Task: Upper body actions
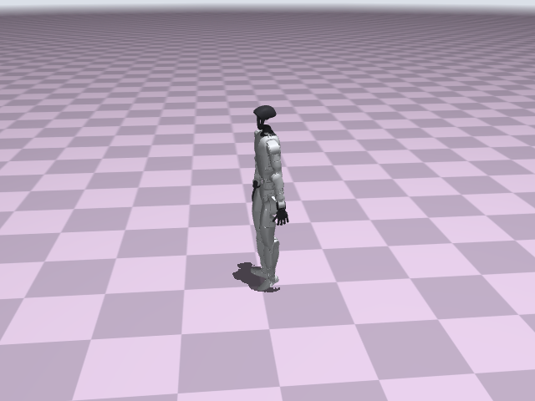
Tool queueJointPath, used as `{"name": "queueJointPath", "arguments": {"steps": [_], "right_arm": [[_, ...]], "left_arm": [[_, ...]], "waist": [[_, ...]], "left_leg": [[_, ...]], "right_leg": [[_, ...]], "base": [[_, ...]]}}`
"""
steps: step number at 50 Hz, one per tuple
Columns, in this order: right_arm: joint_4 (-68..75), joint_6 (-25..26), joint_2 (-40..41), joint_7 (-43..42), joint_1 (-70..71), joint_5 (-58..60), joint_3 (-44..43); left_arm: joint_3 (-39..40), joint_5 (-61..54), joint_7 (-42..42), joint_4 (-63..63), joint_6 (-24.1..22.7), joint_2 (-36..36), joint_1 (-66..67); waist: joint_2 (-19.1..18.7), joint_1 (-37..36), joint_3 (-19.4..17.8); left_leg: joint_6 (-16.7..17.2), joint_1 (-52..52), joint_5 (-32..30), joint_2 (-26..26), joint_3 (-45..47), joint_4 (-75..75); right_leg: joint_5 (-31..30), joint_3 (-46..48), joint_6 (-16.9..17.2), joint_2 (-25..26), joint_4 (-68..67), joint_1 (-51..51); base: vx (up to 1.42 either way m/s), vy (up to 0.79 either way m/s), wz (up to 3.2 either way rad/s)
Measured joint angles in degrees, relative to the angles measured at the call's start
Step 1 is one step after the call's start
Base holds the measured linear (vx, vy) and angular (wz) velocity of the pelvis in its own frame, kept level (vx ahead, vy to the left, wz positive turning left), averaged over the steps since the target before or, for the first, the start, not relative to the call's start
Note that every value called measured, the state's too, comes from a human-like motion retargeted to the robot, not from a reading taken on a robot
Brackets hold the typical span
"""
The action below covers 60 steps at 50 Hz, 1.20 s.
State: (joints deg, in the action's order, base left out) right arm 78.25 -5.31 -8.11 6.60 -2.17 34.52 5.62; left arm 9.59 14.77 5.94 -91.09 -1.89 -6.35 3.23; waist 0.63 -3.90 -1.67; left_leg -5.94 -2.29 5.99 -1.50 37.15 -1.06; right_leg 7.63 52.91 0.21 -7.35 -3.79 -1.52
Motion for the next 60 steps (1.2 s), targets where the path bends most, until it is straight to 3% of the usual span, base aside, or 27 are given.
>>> {"name": "queueJointPath", "arguments": {"steps": [3,15,18,28,34,37,40,43,46,50,55,57,60], "right_arm": [[-0.1,-0.1,-0.4,-0.2,0.3,1.0,0.7],[7.0,2.4,-3.0,-1.3,0.3,-8.6,-5.8],[9.4,3.3,-3.5,-2.0,-0.3,-10.9,-7.4],[11.8,4.8,-2.4,-2.1,-1.4,-9.5,-8.2],[10.9,5.1,-0.6,-0.6,-1.7,-5.8,-6.4],[10.7,5.2,-0.2,-0.2,-1.9,-4.4,-5.7],[10.1,5.4,-0.2,0.3,-1.3,-2.6,-5.8],[9.7,5.4,-0.7,0.3,0.0,-2.6,-6.2],[9.0,5.4,-1.3,0.1,1.6,-4.0,-6.7],[7.5,5.2,-1.9,0.4,2.5,-6.2,-7.5],[6.4,5.1,-2.1,0.4,2.7,-6.8,-7.8],[6.5,5.2,-2.0,0.2,2.7,-6.7,-7.4],[8.1,5.7,-2.0,0.6,2.9,-6.0,-6.7]], "left_arm": [[0.4,0.0,-0.2,0.3,0.0,-0.6,0.5],[2.7,0.0,-1.0,2.3,0.1,-0.6,0.7],[2.9,-0.3,-1.3,2.9,-0.2,0.0,0.6],[3.4,-3.8,-0.3,4.4,-1.4,1.9,0.3],[4.0,-2.9,-1.3,3.8,-1.0,0.9,0.9],[4.0,-3.2,-1.7,3.0,-0.9,0.6,1.6],[3.6,-3.9,-2.4,2.0,-1.1,0.5,1.5],[3.2,-4.6,-3.2,1.6,-1.6,1.4,0.9],[2.7,-5.0,-3.8,2.7,-2.3,2.7,0.3],[1.2,-3.7,-4.1,4.2,-3.0,3.9,0.1],[-1.1,-2.1,-3.7,4.9,-3.4,4.4,0.5],[-1.5,-1.7,-3.5,4.7,-3.3,4.5,0.9],[-0.9,-0.6,-2.2,3.5,-2.9,4.5,1.5]], "waist": [[0.1,0.9,-0.1],[0.3,3.7,2.1],[1.7,4.3,2.9],[0.9,6.5,2.8],[2.4,9.1,3.2],[5.3,8.0,4.6],[8.4,6.5,5.6],[7.5,5.7,5.5],[6.2,3.9,5.0],[5.1,1.4,4.3],[1.0,-0.1,3.8],[-0.2,-0.5,3.2],[-2.1,2.1,4.7]], "left_leg": [[0.9,-0.6,1.1,1.5,7.8,-0.4],[5.6,-2.8,4.5,5.1,30.8,1.2],[6.6,-3.1,4.8,4.3,33.3,2.4],[9.4,-6.8,1.4,6.4,37.8,3.6],[7.3,-10.2,-4.5,8.0,38.5,7.1],[3.1,-10.9,-8.5,8.6,36.7,12.4],[-3.4,-8.4,-9.1,11.8,29.5,23.3],[-1.9,-1.5,-6.3,16.1,15.1,34.0],[1.0,6.0,-2.7,15.2,2.0,38.7],[1.4,9.1,1.1,9.1,-4.5,31.6],[6.7,10.4,1.9,2.4,-16.8,16.8],[2.9,9.6,-1.2,-0.3,-19.3,11.4],[4.3,8.0,-1.0,2.3,-13.8,9.6]], "right_leg": [[-0.9,7.7,0.7,0.0,0.5,-1.0],[-5.6,15.9,-0.3,-0.3,-1.3,-5.7],[-4.1,11.8,3.6,-0.4,0.7,-5.5],[-4.0,0.6,1.6,2.7,3.4,-2.8],[-3.4,-4.5,0.7,2.6,4.1,-3.0],[-3.9,-6.9,0.1,0.1,4.2,-2.3],[-4.4,-10.6,0.0,-3.2,3.8,-1.0],[-4.9,-12.8,-0.7,-2.3,3.8,0.1],[-5.6,-16.2,-1.4,-1.3,3.5,1.7],[-6.5,-20.2,-1.6,-0.8,3.0,3.4],[-6.9,-23.0,-1.8,3.4,2.8,3.3],[-6.8,-24.7,-1.8,4.6,2.7,2.2],[-6.0,-26.3,-2.0,6.0,2.1,2.4]], "base": [[-0.31,-0.17,-2.37],[-0.28,-0.15,-1.93],[-0.19,-0.17,-1.22],[-0.18,-0.20,-0.85],[-0.14,-0.28,-0.59],[-0.03,-0.24,-1.10],[-0.02,-0.17,-1.07],[-0.07,-0.11,-0.95],[-0.11,-0.06,-1.28],[-0.06,0.00,-1.23],[0.06,0.03,-1.04],[0.13,0.07,-1.01],[0.19,0.11,-0.45]]}}
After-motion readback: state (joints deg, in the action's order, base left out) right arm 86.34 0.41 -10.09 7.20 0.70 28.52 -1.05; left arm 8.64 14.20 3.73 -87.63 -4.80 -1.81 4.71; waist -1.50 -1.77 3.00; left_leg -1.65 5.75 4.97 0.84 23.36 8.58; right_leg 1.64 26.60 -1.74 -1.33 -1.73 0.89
